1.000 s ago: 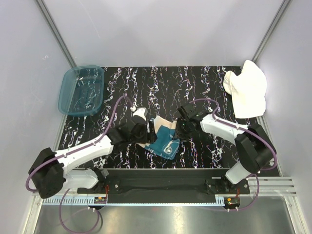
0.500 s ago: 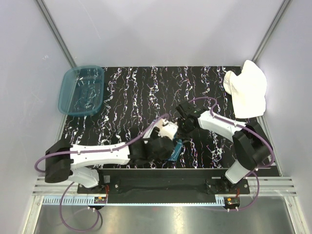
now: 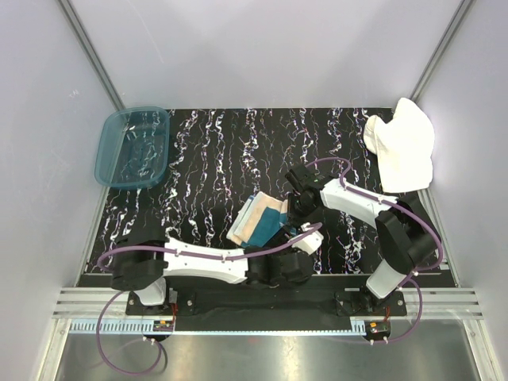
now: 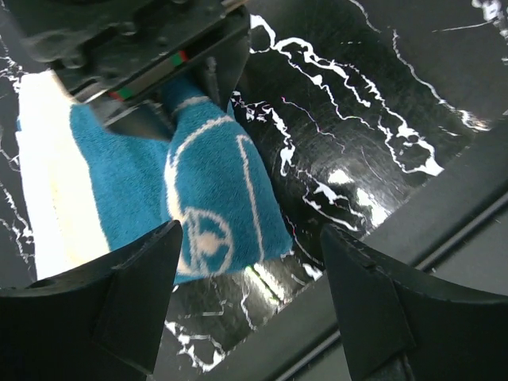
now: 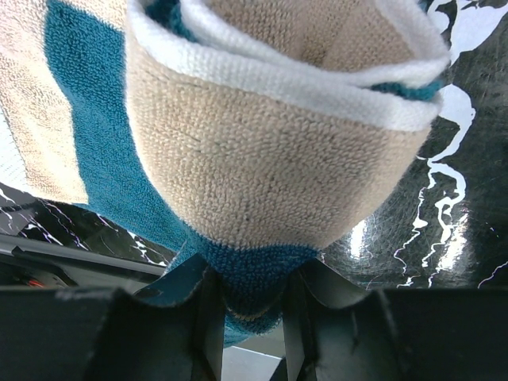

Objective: Roll the towels
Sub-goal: Roll the towel

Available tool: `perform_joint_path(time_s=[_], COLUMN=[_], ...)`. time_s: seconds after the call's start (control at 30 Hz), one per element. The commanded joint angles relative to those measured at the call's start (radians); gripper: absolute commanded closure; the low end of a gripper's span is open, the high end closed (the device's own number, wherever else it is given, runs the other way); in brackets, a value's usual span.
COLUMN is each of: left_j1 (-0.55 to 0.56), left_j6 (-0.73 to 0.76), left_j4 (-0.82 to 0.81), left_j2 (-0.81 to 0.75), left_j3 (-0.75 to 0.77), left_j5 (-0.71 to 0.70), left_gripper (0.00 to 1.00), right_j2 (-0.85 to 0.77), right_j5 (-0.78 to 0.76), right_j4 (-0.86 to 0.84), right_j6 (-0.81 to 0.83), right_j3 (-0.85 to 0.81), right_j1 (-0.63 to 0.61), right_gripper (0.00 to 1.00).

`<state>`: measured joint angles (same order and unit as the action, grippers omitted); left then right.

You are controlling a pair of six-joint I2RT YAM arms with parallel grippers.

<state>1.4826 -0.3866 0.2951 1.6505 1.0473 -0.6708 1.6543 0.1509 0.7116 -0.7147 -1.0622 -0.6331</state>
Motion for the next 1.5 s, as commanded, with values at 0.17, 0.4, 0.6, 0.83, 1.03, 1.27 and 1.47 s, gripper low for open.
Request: perform_joint_path(time_s=[0.17,0.4,0.6,0.83,1.03,1.27,1.47], left_j1=[-0.015,-0.033,-0.074,-0.128,-0.168,-0.237,-0.329], left_j6=[-0.027,-0.067,-0.063,-0.066,-0.092,-0.196,-0.310], left_j4=[-0.083,-0.134,-0.240,-0.327,-0.373,-0.470,-0.594], left_j2=[0.089,0.107,0.086,0.015,-0.047,-0.198,-0.323], left_j3=[0.013,-0.078,-0.193,-0.276,-0.335,-0.457,-0.569], left_j5=[-0.003,0.020,0.103,0.204,0.303,0.431,0.563], left_gripper=[0.24,0.39,0.65,0.85,0.94,0.98,1.00], right_j2=[0.001,0.002,-0.013,-0.042,-0.074,-0.221,-0.369], right_j5=[0.009,0.036,0.093,0.065,-0.080,-0.229,-0.156], right_j4=[0.040,0.052,0.040,0.061,0.149,0.192,0.086], right_j6=[0.027,0.046,0.052,0.052,0.060,0.049,0.029], right_j3=[-0.027,-0.035,-0.022,-0.038,-0.111,-0.170,-0.098], right_j1=[-0.011,-0.011,-0.011,-0.007,0.016,0.128,0.141], right_gripper=[0.84,0.83,0.82,0.55,0.00,0.01,0.00])
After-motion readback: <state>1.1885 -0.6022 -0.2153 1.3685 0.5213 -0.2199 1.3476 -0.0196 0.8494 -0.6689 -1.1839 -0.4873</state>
